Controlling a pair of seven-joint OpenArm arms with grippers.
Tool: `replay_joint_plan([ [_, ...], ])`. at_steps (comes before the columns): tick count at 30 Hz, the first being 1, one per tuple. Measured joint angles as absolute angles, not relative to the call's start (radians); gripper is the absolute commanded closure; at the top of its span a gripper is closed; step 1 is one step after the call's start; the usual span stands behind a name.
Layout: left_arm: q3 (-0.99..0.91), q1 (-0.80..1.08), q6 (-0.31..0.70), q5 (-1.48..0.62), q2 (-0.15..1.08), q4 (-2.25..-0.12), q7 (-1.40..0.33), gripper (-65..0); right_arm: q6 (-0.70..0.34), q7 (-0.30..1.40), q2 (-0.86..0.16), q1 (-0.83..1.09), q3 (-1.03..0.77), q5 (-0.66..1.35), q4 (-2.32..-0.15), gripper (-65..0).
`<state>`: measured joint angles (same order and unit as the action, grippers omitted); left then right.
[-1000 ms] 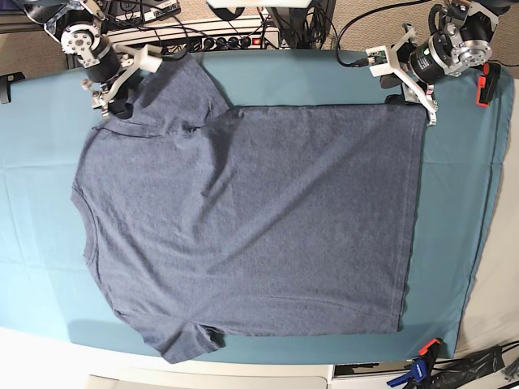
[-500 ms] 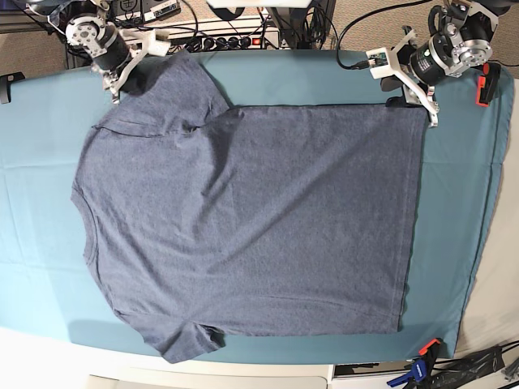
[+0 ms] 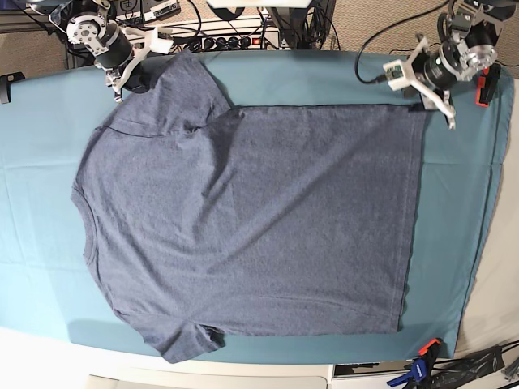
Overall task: Fold the T-shirt properly
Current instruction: 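Lower both grippers and pinch the shirt's side edge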
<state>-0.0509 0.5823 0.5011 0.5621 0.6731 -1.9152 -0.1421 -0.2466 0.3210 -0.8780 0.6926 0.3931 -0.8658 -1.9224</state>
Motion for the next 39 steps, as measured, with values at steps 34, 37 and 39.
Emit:
replay_joint_plan([
  [34,-0.049,0.517,0.508,0.466,0.671,-1.883,-0.166,0.0,-0.157,0.326,-0.878,0.696,0.396,-0.862,-1.917,0.0],
  [37,-0.049,0.518,0.500,0.466,0.671,-1.885,-0.165,0.0,-0.127,0.344,-0.875,0.696,0.398,-0.893,-1.918,0.0],
  [39,-0.049,0.518,0.476,0.466,0.671,-1.885,-0.166,0.0,-0.115,0.362,-0.875,0.696,0.398,-0.894,-1.918,0.0],
])
